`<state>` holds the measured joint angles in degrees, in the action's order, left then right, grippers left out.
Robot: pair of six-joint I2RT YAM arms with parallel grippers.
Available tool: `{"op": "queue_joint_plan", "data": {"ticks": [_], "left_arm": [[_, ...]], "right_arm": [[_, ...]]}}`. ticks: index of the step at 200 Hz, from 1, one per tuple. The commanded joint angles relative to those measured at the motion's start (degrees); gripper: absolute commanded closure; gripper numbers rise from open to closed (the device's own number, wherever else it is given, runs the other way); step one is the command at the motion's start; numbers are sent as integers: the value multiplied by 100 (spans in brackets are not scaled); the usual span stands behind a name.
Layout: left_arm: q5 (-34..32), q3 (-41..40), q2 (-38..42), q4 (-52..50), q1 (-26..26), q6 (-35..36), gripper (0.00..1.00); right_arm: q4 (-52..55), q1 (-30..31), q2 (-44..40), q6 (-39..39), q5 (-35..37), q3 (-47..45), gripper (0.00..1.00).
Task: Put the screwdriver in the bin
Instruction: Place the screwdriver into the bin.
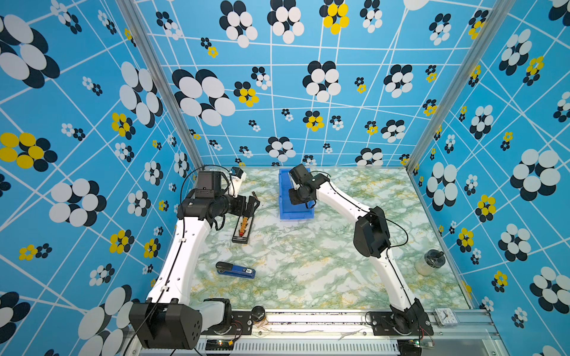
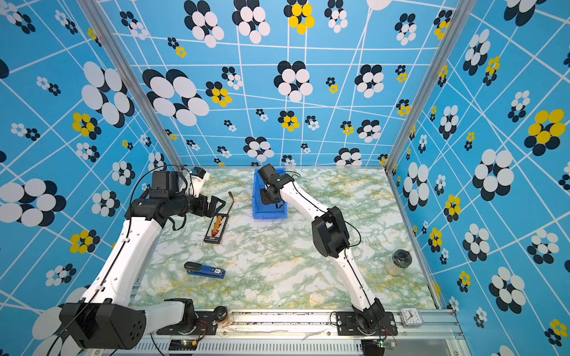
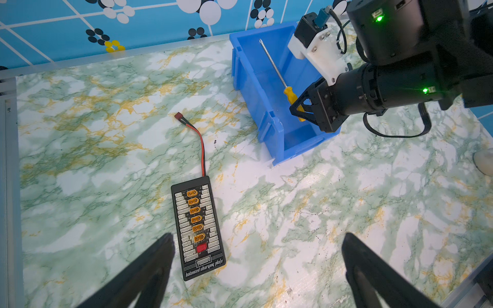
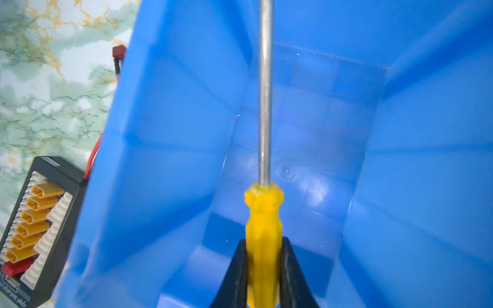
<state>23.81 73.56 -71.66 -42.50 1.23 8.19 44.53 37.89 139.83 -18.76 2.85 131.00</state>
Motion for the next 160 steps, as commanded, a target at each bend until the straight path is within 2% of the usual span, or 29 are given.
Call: {"op": "queue_joint_plan", "data": {"ticks": [1, 74, 160], "left_arm": [[149, 39, 29, -99, -55, -80, 1], [108, -7, 45, -23, -96, -63, 1], [80, -3, 34, 25, -104, -36, 1]], "right_arm": [[-94, -37, 216, -147, -117, 285, 88], [-94, -27, 730, -374, -282, 737, 88], [-82, -27, 1007, -453, -388, 828, 85]]}}
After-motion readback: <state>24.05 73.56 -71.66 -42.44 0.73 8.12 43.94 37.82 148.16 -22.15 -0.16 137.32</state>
